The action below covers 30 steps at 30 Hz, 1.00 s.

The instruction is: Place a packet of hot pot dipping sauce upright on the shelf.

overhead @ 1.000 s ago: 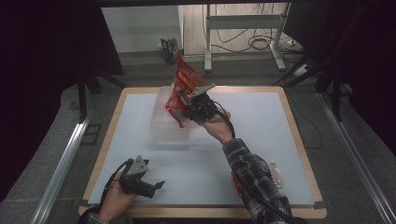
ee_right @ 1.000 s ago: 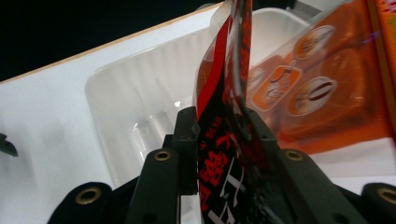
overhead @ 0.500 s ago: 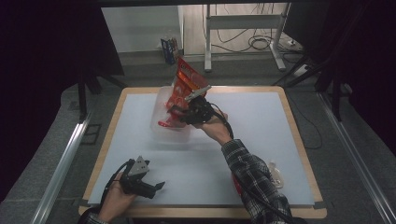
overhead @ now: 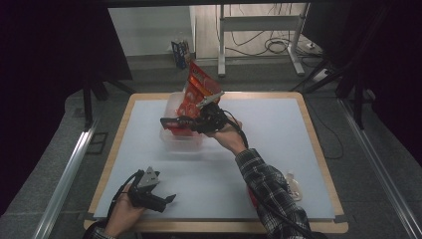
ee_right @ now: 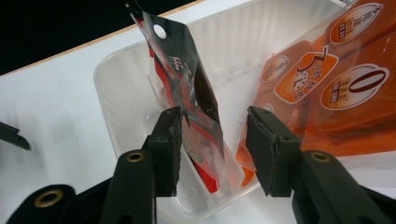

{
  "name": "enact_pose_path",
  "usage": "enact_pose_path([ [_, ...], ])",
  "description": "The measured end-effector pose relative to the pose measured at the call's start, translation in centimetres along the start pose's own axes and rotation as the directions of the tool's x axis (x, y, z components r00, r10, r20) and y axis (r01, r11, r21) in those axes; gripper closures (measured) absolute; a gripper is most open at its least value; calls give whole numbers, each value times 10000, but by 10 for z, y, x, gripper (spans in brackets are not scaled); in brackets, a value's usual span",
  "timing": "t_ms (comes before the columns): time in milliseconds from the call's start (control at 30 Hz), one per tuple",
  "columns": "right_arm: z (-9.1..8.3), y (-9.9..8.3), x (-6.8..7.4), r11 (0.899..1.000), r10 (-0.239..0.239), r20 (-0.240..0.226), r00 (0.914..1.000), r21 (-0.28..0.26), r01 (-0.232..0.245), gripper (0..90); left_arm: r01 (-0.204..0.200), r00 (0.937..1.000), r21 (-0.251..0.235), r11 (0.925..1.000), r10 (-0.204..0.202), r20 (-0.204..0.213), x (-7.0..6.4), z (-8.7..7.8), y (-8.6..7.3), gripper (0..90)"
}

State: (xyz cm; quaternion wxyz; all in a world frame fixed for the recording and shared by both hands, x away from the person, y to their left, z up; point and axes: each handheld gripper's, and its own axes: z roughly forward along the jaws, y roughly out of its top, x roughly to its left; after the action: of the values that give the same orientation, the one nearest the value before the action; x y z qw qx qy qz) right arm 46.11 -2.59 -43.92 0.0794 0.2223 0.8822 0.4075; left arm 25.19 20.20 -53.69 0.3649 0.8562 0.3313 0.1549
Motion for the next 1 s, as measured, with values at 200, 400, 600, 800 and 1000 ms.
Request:
enact_pose_path([
  [200, -1, 0, 2, 10000, -41, 49, 10000, 21, 41, 490, 3, 10000, -31, 10000, -3, -26, 0, -1, 0, 18],
  [400, -4, -1, 4, 9999, -116, 92, 9999, 58, 115, 430, -12, 10000, -54, 10000, 11, -54, 0, -1, 0, 18],
  [600, -9, -3, 7, 9999, -135, 141, 9998, 106, 133, 343, 31, 10000, -95, 10000, -31, -50, 1, -2, 0, 18],
  [800, -14, -6, 10, 10000, -49, 47, 10000, 49, 49, 235, 30, 10000, -76, 10000, -31, -54, 1, -2, 1, 18],
  [1000, -22, -12, 15, 9999, 107, -207, 9997, -95, -109, 133, 7, 10000, -91, 10000, -7, -49, 1, -1, 1, 18],
])
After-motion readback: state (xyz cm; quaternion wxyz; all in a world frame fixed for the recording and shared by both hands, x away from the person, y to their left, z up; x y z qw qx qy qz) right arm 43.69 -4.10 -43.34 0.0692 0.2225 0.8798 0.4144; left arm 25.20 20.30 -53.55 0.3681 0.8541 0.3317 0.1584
